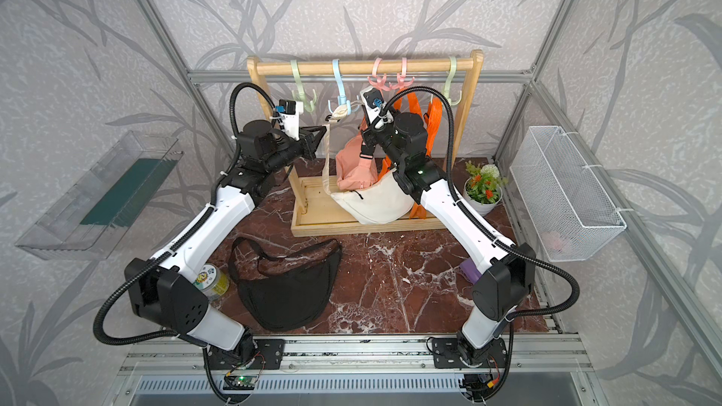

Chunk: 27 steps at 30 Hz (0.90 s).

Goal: Take the bag off the hook
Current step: Pick up the bag from the hook.

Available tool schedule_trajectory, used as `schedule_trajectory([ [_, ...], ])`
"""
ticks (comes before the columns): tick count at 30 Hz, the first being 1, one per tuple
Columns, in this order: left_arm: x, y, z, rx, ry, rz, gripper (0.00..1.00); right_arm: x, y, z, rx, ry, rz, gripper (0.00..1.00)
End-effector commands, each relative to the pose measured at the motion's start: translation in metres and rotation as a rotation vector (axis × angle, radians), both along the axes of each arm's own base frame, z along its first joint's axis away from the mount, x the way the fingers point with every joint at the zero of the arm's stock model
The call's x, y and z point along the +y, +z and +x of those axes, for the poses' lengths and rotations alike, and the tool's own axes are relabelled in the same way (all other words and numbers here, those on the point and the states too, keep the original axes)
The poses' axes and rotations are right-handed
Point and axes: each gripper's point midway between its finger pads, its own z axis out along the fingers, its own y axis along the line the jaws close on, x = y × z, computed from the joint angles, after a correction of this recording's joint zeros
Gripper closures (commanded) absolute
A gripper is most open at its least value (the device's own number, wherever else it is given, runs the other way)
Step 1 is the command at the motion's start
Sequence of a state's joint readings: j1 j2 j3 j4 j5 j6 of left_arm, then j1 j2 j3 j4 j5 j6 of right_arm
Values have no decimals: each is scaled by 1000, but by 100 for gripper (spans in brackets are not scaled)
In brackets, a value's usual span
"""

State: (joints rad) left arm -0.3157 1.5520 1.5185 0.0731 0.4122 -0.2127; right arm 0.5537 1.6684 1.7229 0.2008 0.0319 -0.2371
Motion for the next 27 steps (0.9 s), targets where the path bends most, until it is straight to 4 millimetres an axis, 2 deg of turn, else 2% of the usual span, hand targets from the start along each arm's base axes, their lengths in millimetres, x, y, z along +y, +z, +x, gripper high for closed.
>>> schedule_trajectory([
  [1,2,36,-17,-65,1,-28,100,-7,37,-21,-68,12,32,89],
  [16,23,83,-43,-104,87,-112,100,-6,75,-45,-87,40,38,90],
  [27,36,96,-49,-102,151,-74,100,8,88,-50,-94,63,29,90],
])
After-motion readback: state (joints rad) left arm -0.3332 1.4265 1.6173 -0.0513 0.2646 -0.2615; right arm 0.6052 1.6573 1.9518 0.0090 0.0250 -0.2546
